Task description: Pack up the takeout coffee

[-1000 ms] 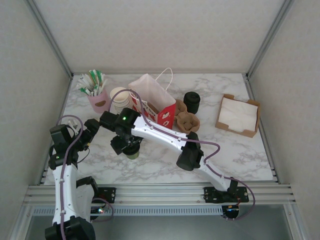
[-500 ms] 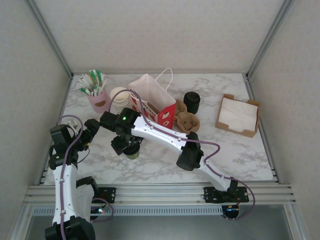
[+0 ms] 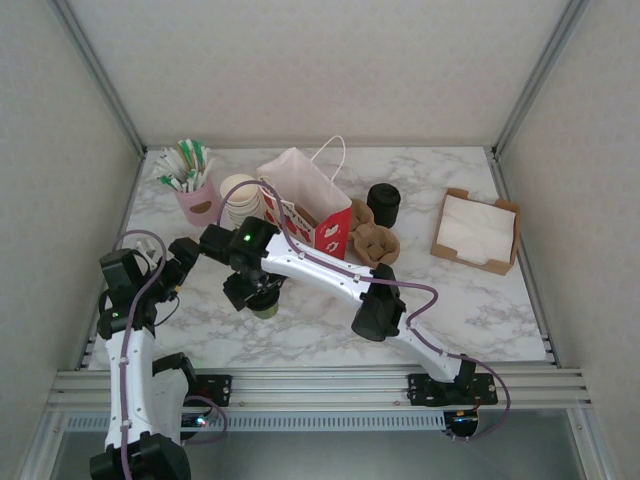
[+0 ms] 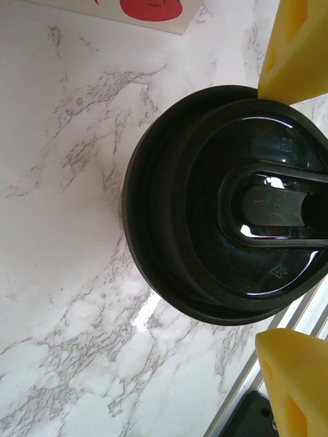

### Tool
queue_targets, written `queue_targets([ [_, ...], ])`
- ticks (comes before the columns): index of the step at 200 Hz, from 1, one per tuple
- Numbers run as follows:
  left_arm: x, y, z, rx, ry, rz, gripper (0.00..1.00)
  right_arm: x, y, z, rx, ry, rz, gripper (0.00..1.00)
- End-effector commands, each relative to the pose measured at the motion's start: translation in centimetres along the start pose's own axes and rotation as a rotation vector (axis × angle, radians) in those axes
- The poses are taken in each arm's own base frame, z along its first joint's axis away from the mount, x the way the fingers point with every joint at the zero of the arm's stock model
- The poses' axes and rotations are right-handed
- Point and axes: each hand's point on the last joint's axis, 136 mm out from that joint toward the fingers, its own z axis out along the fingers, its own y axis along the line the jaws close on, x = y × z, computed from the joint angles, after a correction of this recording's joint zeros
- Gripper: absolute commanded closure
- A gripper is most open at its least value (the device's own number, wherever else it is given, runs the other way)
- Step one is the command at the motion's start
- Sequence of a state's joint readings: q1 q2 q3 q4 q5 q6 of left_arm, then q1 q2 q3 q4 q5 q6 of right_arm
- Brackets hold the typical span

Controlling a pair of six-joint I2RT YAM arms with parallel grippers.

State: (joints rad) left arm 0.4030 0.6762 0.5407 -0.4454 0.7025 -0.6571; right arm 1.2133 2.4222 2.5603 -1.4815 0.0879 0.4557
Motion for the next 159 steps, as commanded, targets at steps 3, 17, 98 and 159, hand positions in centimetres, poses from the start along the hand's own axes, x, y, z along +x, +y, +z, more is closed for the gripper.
queue_targets([
  [3, -0.08, -0.23, -0.02, 0.024, -0.003, 0.02, 0.0, -0.38, -0.52, 0.61, 0.024, -0.001, -0.01, 0.16],
  [17, -0.06, -0.23, -0.02, 0.024, -0.003, 0.021, 0.0, -0.39, -0.47, 0.68, 0.024, 0.0, -0.012, 0.17],
  [98, 0.0, -0.33, -0.04, 0.03, 0.0, 0.023, 0.0, -0.47, -0.65, 1.1, 0.034, 0.004, -0.007, 0.14],
  [159, 0.0, -0.39, -0.07, 0.033, -0.001, 0.025, 0.0, -0.55, -0.84, 0.95, 0.048, -0.004, -0.007, 0.18],
])
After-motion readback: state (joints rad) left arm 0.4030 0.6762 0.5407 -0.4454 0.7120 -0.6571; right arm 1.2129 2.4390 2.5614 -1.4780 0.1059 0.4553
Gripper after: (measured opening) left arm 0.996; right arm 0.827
